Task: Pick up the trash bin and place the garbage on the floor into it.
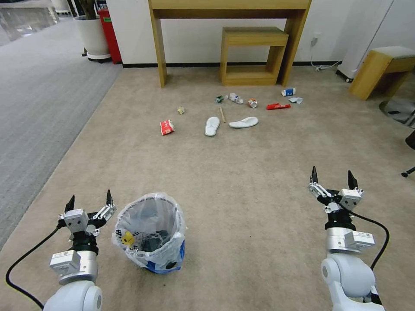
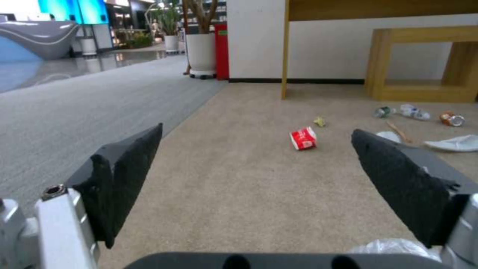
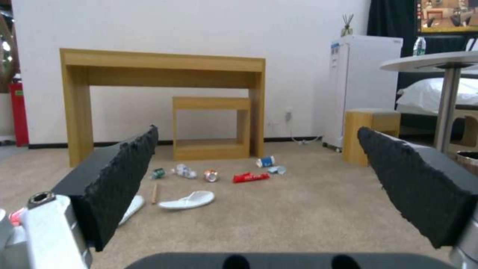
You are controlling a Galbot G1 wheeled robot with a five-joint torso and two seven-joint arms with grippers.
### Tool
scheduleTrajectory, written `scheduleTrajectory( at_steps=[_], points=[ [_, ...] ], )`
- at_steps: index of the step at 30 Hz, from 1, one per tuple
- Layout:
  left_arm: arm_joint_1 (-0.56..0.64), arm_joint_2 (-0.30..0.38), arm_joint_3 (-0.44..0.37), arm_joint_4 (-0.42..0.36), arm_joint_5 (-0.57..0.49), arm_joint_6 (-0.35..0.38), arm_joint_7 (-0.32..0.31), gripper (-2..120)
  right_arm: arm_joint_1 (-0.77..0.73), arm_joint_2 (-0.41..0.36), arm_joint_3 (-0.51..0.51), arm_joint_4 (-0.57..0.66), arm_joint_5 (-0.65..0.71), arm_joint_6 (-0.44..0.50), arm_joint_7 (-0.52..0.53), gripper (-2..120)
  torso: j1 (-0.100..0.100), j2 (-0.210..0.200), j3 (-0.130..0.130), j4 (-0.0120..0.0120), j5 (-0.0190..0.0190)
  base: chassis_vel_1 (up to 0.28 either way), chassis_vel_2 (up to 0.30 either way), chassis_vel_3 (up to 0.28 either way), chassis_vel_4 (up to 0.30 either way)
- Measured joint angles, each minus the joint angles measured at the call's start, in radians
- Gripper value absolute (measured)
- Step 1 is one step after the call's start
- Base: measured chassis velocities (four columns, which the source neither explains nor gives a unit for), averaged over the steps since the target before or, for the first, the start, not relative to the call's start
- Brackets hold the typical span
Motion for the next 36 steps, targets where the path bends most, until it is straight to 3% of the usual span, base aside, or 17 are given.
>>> scheduleTrajectory(
  at_steps=[6,11,17,22,26,36],
  points=[
    [-0.001,0.021,0.011,-0.008,-0.045,0.027,-0.001,100,-0.008,-0.001,0.000,0.010,0.000,-0.007,0.001,100,0.000,0.000,0.000,0.0000,0.0000,0.000,0.000,0.000,0.000],
    [0.015,0.067,0.030,-0.040,-0.103,0.094,-0.028,100,-0.013,-0.001,0.002,0.017,0.000,-0.012,0.001,100,0.000,0.000,0.000,0.0001,-0.0001,0.000,0.000,0.000,0.000],
    [0.020,0.150,0.051,-0.089,-0.189,0.193,-0.080,100,-0.025,0.000,0.006,0.023,0.000,-0.016,0.002,100,0.000,0.000,0.000,0.0000,0.0000,0.000,0.000,0.000,0.000],
    [0.021,0.192,0.060,-0.095,-0.214,0.226,-0.097,100,-0.030,0.003,0.007,0.026,-0.002,-0.016,0.002,100,0.000,0.000,0.000,0.0000,0.0000,0.000,0.000,0.000,0.000],
    [0.022,0.252,0.069,-0.102,-0.290,0.270,-0.148,100,-0.034,0.008,0.013,0.029,-0.006,-0.017,0.001,100,0.000,0.000,0.000,-0.0001,0.0000,0.000,0.000,0.000,0.000],
    [0.017,0.324,0.098,-0.095,-0.369,0.323,-0.226,100,-0.039,0.026,0.019,0.038,-0.012,-0.020,0.001,99,0.000,0.000,0.000,0.0000,0.0000,0.000,0.000,0.000,0.000]
  ],
)
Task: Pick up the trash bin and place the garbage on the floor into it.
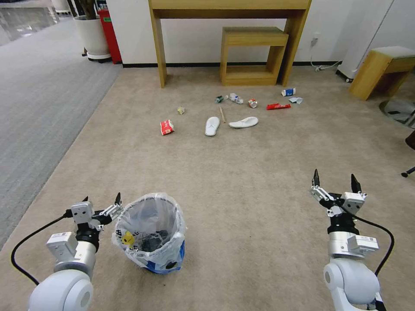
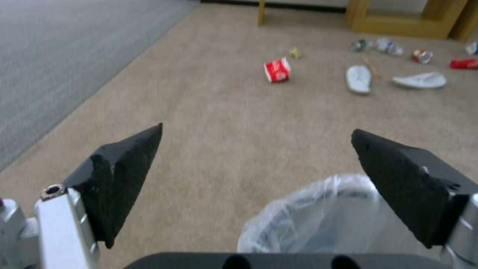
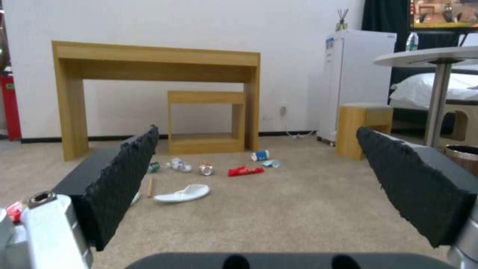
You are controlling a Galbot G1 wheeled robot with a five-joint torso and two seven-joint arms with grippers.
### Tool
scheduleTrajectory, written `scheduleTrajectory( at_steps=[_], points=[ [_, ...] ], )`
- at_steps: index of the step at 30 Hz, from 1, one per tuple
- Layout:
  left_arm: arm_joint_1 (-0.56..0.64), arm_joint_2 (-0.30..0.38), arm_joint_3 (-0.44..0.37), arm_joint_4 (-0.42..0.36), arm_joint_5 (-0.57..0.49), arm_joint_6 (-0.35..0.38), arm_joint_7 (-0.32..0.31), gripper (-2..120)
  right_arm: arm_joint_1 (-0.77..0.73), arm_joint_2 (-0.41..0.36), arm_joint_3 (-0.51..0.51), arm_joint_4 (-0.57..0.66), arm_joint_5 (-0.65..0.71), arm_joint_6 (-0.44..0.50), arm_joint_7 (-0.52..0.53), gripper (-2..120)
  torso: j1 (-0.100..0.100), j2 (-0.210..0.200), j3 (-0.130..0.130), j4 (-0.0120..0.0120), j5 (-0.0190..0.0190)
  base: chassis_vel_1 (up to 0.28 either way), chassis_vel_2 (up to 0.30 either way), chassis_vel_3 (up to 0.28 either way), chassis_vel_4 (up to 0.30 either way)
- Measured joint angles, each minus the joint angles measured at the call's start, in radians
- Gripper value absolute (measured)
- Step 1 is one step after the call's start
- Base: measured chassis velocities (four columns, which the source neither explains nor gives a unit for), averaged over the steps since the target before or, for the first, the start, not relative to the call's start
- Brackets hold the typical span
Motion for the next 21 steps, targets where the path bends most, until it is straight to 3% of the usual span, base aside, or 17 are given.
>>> scheduleTrajectory(
  at_steps=[5,21],
  points=[
    [-0.003,0.030,0.031,0.029,-0.027,0.015,-0.033,100,-0.002,0.009,0.008,0.007,-0.002,-0.001,0.000,99,0.000,0.000,0.000,-0.0001,-0.0001,0.000,0.000,0.000,0.000],
    [-0.018,0.010,0.119,0.113,-0.053,0.038,-0.074,100,-0.006,0.020,0.016,0.020,-0.003,-0.007,0.000,98,0.000,0.000,0.000,0.0000,0.0000,0.000,0.000,0.000,0.000]
  ],
)
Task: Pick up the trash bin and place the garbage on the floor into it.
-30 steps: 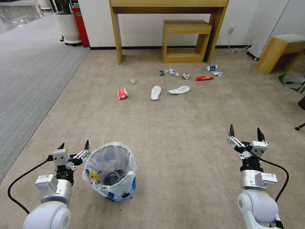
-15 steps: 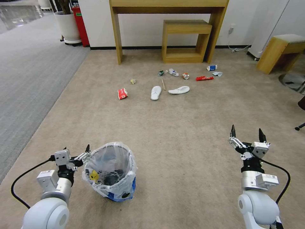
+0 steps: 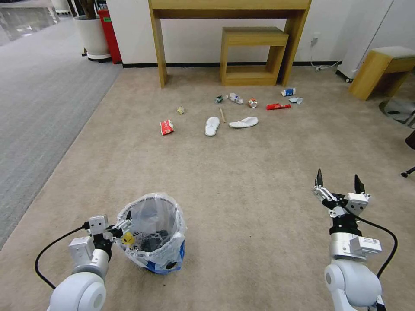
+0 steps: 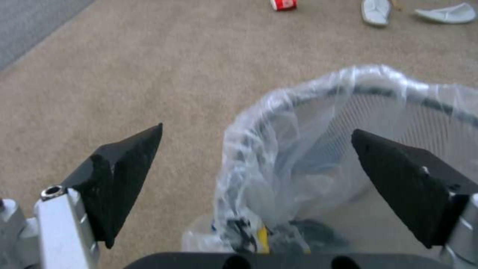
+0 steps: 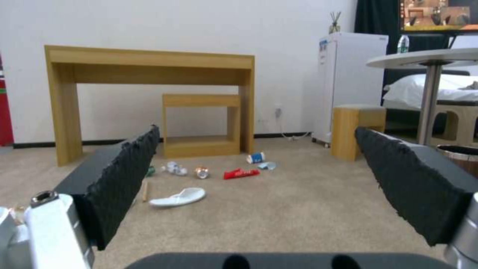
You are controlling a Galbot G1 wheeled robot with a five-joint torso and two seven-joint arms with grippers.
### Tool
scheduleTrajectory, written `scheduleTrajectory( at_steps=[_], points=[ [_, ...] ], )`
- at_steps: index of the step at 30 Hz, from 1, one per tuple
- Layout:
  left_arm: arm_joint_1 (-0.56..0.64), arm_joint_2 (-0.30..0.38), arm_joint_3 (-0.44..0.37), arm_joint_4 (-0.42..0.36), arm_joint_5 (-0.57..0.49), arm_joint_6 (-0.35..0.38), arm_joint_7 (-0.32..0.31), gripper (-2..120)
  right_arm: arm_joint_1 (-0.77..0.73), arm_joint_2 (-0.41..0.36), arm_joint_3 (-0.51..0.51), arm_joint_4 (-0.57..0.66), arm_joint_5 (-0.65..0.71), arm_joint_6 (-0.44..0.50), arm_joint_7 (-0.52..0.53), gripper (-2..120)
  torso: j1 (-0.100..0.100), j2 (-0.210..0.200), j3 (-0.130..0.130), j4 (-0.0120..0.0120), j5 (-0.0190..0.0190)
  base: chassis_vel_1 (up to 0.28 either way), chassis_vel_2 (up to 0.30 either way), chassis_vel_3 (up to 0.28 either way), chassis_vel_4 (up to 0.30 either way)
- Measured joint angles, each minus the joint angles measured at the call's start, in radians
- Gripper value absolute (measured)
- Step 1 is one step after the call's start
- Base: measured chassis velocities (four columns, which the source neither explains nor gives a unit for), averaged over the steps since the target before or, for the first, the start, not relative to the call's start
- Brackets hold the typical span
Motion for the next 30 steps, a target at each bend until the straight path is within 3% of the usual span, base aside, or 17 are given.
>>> scheduleTrajectory(
  at_steps=[30],
  points=[
    [-0.006,-0.028,0.040,0.047,-0.036,0.018,-0.052,100,0.016,0.002,-0.016,-0.029,-0.003,-0.001,-0.005,97,0.000,0.000,0.000,0.0000,0.0000,0.000,0.000,0.000,0.000]
  ],
)
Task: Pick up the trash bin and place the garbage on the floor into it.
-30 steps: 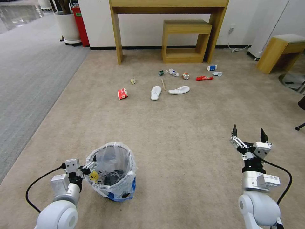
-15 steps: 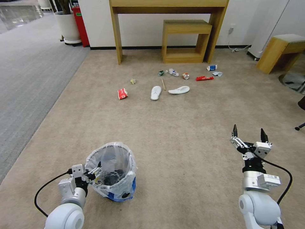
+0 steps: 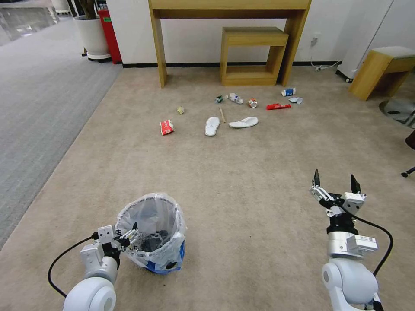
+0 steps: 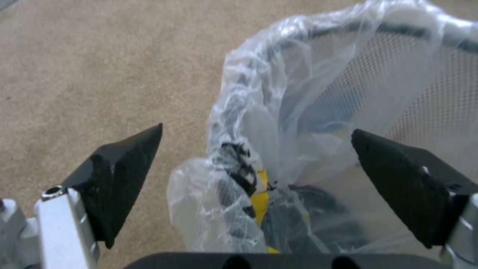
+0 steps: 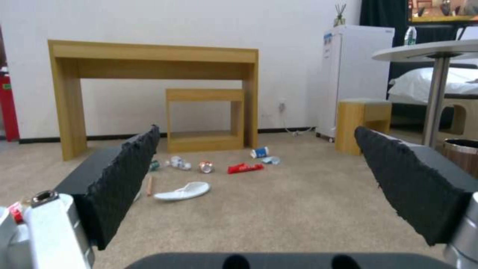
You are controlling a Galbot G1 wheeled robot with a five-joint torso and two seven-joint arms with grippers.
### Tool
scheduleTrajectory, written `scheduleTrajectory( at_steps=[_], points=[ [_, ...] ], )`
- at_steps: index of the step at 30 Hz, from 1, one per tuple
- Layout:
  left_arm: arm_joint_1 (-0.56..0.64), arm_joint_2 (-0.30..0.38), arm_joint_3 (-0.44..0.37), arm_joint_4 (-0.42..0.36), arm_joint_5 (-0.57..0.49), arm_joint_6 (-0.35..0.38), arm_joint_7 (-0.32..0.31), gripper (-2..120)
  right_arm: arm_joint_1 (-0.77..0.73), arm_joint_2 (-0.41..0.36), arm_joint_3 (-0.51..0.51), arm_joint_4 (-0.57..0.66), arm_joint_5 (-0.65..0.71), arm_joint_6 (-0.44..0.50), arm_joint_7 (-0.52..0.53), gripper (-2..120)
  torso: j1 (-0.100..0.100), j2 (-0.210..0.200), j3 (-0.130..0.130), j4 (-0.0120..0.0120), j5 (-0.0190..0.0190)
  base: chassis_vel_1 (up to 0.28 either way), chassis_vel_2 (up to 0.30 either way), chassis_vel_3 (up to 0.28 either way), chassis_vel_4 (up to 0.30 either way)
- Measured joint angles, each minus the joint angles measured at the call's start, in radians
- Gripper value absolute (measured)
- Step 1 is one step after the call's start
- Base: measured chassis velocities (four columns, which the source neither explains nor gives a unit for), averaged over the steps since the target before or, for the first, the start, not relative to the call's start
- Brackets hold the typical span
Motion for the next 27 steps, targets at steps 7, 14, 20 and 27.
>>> scheduleTrajectory(
  at_steps=[7,14,20,27],
  points=[
    [-0.012,0.000,0.006,0.020,-0.015,0.002,-0.008,100,0.002,0.003,-0.001,-0.008,-0.004,0.000,-0.001,97,0.000,0.000,0.000,0.0000,0.0000,0.000,0.000,0.000,0.000],
    [-0.023,0.004,0.009,0.034,-0.032,0.003,-0.014,99,0.008,0.009,-0.003,-0.021,-0.012,0.000,-0.004,97,0.000,0.000,0.000,0.0000,0.0000,0.000,0.000,0.000,0.000],
    [-0.025,0.009,0.008,0.035,-0.042,0.005,-0.019,98,0.010,0.013,-0.006,-0.025,-0.016,0.001,-0.005,97,0.000,0.000,0.000,0.0000,0.0000,0.000,0.000,0.000,0.000],
    [-0.026,0.013,0.006,0.039,-0.047,0.005,-0.022,98,0.012,0.017,-0.010,-0.029,-0.021,0.002,-0.006,97,0.000,0.000,0.000,0.0000,0.0000,0.000,0.000,0.000,0.000]
  ],
)
